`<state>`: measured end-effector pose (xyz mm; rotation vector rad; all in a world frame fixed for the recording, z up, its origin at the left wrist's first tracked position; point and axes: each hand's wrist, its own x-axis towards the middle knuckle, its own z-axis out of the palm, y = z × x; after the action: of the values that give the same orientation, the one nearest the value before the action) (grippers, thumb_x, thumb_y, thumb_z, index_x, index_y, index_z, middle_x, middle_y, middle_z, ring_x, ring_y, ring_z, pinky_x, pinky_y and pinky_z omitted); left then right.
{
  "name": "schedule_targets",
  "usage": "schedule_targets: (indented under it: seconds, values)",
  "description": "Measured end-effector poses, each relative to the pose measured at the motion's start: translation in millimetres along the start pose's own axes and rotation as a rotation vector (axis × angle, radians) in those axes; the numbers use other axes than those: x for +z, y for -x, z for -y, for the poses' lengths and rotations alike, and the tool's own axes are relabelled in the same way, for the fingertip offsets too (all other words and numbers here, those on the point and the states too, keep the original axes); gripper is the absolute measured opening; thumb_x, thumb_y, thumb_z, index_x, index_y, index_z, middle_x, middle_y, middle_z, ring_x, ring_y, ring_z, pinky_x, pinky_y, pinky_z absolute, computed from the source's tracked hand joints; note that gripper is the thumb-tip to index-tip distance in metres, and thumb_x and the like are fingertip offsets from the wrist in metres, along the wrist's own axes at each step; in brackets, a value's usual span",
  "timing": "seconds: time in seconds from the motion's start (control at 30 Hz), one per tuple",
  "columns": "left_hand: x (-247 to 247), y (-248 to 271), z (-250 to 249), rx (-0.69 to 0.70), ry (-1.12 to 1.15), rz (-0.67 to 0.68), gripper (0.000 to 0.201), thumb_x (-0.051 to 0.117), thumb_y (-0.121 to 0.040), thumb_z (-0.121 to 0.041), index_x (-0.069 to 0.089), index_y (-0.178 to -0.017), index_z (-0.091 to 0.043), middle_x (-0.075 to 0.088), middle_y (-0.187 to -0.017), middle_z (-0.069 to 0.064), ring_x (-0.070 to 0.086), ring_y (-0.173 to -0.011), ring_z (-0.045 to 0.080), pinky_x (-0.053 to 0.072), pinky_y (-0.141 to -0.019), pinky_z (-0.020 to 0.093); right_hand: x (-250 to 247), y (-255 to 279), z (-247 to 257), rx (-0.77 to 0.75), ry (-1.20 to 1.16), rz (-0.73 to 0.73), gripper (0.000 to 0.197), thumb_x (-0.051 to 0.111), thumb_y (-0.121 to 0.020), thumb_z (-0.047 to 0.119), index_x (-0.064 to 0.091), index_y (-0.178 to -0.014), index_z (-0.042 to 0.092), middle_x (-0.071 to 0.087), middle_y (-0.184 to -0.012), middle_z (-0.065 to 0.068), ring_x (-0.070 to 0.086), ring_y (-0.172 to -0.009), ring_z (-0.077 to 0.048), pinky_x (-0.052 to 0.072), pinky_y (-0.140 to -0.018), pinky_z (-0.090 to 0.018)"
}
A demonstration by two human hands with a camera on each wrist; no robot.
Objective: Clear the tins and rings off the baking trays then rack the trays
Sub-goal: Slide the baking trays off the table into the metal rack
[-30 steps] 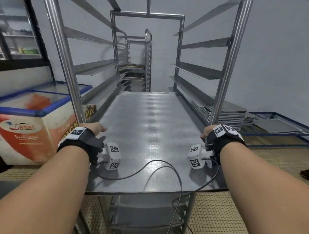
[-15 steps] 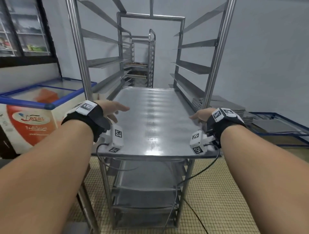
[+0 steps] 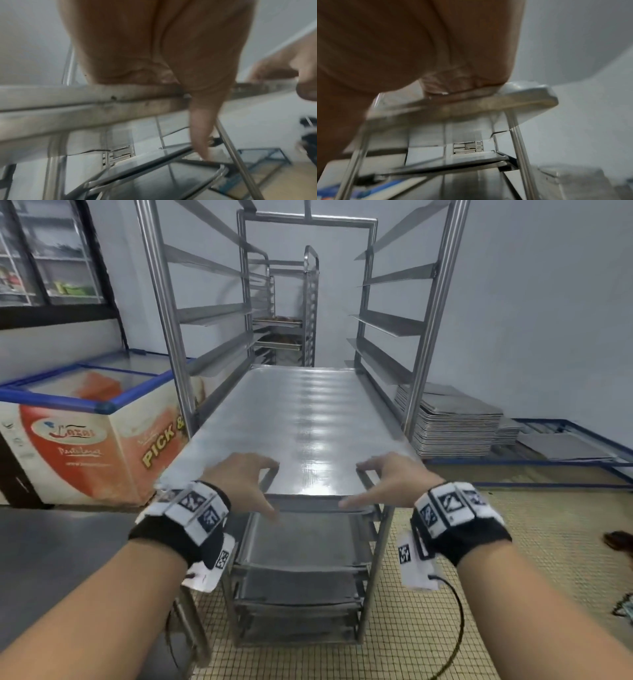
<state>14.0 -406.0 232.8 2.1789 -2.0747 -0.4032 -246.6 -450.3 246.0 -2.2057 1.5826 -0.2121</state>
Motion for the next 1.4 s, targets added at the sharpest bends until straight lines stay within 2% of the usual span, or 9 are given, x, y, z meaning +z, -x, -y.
schedule_targets:
  seconds: [0.07,0.17,0.27,0.47,0.53,0.67,0.87,1.13,1.4]
  values:
    - [15.2,-5.4,4.6,0.014,-0.171,-0.102,0.087,0.081,-0.069,-0.04,0.038,-0.145,-0.04,0.046,-0.143,-0.007,0.044,-0.133,0.021,0.038,-0.107,0.055,17.8,6.3,0.4,-0.054,0.135,-0.052,0.1,0.079,-0.054,0.067,0.05,-0.137,0.021,0.046,-0.14,0.002,0.041,-0.131,-0.02,0.043,-0.103,-0.039]
    - [28.2,-8.8,5.9,0.013,-0.317,-0.234,0.069,0.063,-0.079,-0.007,0.042,-0.137,-0.039,0.051,-0.128,-0.005,0.051,-0.121,0.022,0.042,-0.098,0.053,39.7,0.4,-7.3,-0.119,0.39,-0.234,0.066,0.071,-0.071,0.046,0.045,-0.129,0.029,0.047,-0.127,0.006,0.045,-0.12,-0.02,0.051,-0.082,-0.035]
    - [31.5,-12.0,7.1,0.013,-0.347,-0.258,0.071,0.062,-0.08,-0.01,0.037,-0.141,-0.038,0.049,-0.134,-0.003,0.047,-0.126,0.022,0.041,-0.099,0.054,50.3,-6.6,-13.7,-0.121,0.439,-0.381,0.053,0.065,-0.076,0.025,0.045,-0.124,0.034,0.052,-0.12,0.01,0.05,-0.11,-0.016,0.05,-0.072,-0.029]
    - [39.9,-23.9,11.9,0.058,-0.456,-0.308,0.074,0.059,-0.086,-0.016,0.023,-0.147,-0.033,0.042,-0.143,0.002,0.041,-0.129,0.027,0.042,-0.1,0.053,57.0,-19.0,-14.5,-0.083,0.416,-0.481,0.059,0.068,-0.075,0.027,0.051,-0.13,0.038,0.054,-0.13,0.011,0.051,-0.117,-0.014,0.05,-0.079,-0.03]
    - [40.1,-29.4,13.4,0.067,-0.491,-0.306,0.076,0.058,-0.088,-0.015,0.018,-0.151,-0.03,0.035,-0.151,0.007,0.037,-0.135,0.031,0.039,-0.106,0.052,58.4,-24.5,-13.8,-0.057,0.42,-0.517,0.057,0.071,-0.072,0.028,0.056,-0.126,0.04,0.052,-0.13,0.01,0.051,-0.116,-0.014,0.049,-0.072,-0.029]
    - [38.9,-40.4,16.5,0.078,-0.53,-0.29,0.08,0.057,-0.091,-0.01,0.01,-0.155,-0.025,0.023,-0.158,0.012,0.027,-0.143,0.037,0.033,-0.112,0.053,60.0,-37.0,-12.4,-0.032,0.435,-0.574,0.058,0.075,-0.065,0.027,0.063,-0.12,0.04,0.056,-0.105,0.008,0.053,-0.096,-0.016,0.043,-0.059,-0.026]
    - [39.6,-61.2,25.3,0.098,-0.53,-0.319,0.087,0.062,-0.088,-0.007,0.011,-0.155,-0.024,0.024,-0.158,0.013,0.028,-0.142,0.039,0.035,-0.109,0.054,61.0,-48.7,-5.9,0.012,0.43,-0.584,0.053,0.073,-0.065,0.025,0.065,-0.115,0.039,0.059,-0.097,0.009,0.057,-0.087,-0.017,0.047,-0.06,-0.028]
    - [34.7,-88.0,31.6,0.107,-0.515,-0.353,0.079,0.06,-0.088,-0.008,0.018,-0.152,-0.024,0.033,-0.151,0.012,0.036,-0.136,0.037,0.038,-0.106,0.054,56.2,-71.5,-0.2,0.051,0.402,-0.561,0.053,0.069,-0.073,0.023,0.063,-0.123,0.038,0.063,-0.11,0.009,0.06,-0.097,-0.018,0.052,-0.071,-0.029]
    - [24.9,-127.7,39.2,0.109,-0.5,-0.382,0.073,0.059,-0.087,-0.006,0.025,-0.148,-0.025,0.042,-0.143,0.008,0.042,-0.13,0.034,0.042,-0.101,0.05,49.8,-115.1,-4.8,0.032,0.382,-0.581,0.051,0.069,-0.071,0.023,0.065,-0.12,0.038,0.062,-0.106,0.01,0.06,-0.094,-0.018,0.055,-0.069,-0.033]
